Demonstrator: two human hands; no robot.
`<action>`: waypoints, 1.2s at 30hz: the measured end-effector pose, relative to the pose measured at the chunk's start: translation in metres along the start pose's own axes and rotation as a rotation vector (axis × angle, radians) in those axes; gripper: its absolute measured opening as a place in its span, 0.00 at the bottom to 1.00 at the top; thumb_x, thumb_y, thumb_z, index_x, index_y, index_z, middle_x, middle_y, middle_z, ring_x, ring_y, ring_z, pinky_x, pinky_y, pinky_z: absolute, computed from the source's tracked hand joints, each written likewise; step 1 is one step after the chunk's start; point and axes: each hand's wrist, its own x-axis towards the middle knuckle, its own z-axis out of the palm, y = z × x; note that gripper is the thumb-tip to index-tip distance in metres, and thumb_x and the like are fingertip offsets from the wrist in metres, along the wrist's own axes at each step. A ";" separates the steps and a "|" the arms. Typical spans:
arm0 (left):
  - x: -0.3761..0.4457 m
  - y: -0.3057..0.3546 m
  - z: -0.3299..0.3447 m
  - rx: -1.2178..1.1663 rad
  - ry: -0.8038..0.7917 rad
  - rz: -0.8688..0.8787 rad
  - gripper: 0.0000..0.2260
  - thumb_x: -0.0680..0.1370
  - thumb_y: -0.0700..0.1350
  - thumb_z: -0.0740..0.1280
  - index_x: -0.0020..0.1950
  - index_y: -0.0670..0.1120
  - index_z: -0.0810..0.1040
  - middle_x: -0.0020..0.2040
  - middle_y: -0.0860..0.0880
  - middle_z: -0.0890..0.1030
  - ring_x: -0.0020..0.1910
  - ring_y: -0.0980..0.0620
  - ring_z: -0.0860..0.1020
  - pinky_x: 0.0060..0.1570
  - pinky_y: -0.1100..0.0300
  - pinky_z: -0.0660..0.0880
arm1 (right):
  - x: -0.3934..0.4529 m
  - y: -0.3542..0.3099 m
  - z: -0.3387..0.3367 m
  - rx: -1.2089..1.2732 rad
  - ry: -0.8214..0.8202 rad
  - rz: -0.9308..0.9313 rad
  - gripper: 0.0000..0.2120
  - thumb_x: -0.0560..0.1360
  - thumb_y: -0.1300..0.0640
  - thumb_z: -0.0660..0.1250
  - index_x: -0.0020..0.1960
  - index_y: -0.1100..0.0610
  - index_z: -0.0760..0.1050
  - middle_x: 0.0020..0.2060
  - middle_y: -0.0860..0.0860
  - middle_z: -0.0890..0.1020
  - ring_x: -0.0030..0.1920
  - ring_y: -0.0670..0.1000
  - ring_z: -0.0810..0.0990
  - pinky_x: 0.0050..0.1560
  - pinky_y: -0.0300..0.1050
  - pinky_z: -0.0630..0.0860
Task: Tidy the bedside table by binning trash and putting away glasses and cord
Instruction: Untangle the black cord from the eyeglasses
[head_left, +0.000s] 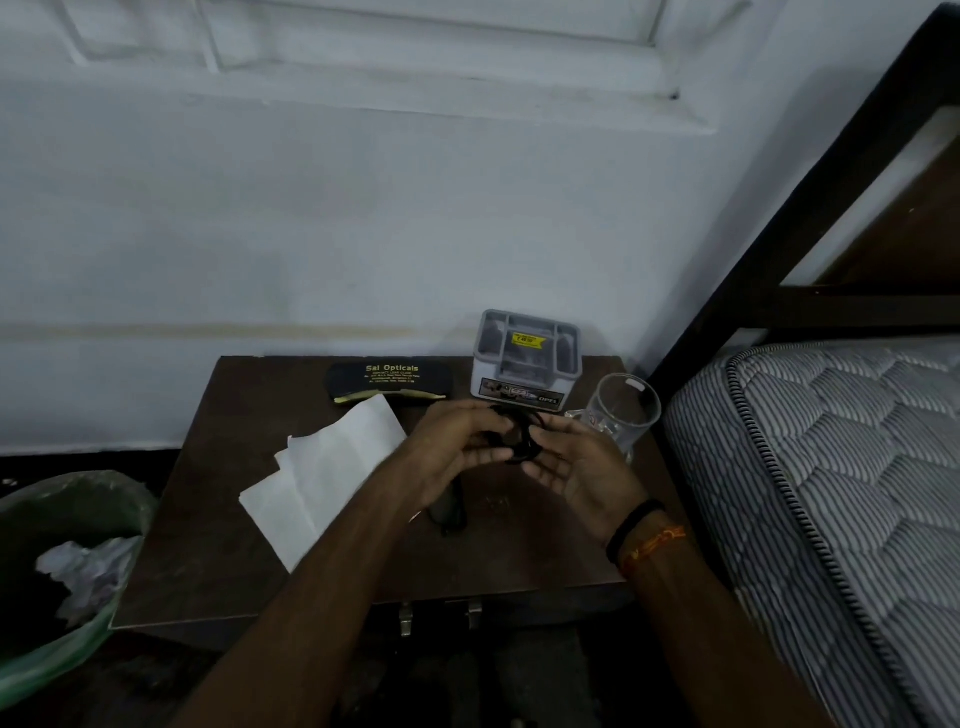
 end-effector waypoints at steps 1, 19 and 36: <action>0.002 -0.001 -0.001 -0.029 -0.012 -0.012 0.11 0.75 0.34 0.69 0.58 0.34 0.79 0.54 0.39 0.83 0.55 0.43 0.82 0.48 0.56 0.82 | 0.001 0.004 -0.002 0.022 0.028 0.002 0.14 0.76 0.63 0.68 0.61 0.60 0.76 0.52 0.56 0.85 0.49 0.51 0.84 0.45 0.43 0.80; 0.051 -0.043 0.004 0.859 0.196 0.263 0.09 0.78 0.42 0.69 0.57 0.44 0.83 0.47 0.47 0.86 0.32 0.57 0.81 0.30 0.76 0.72 | 0.018 0.045 -0.003 -0.642 0.501 -0.088 0.09 0.74 0.54 0.72 0.37 0.54 0.77 0.32 0.54 0.85 0.35 0.53 0.86 0.44 0.55 0.84; 0.049 -0.046 0.000 0.990 0.194 0.431 0.04 0.73 0.37 0.73 0.46 0.43 0.83 0.43 0.48 0.84 0.35 0.61 0.77 0.45 0.60 0.79 | 0.013 0.046 0.006 -1.415 0.461 -0.464 0.10 0.78 0.54 0.66 0.49 0.59 0.83 0.49 0.56 0.81 0.49 0.57 0.81 0.46 0.47 0.74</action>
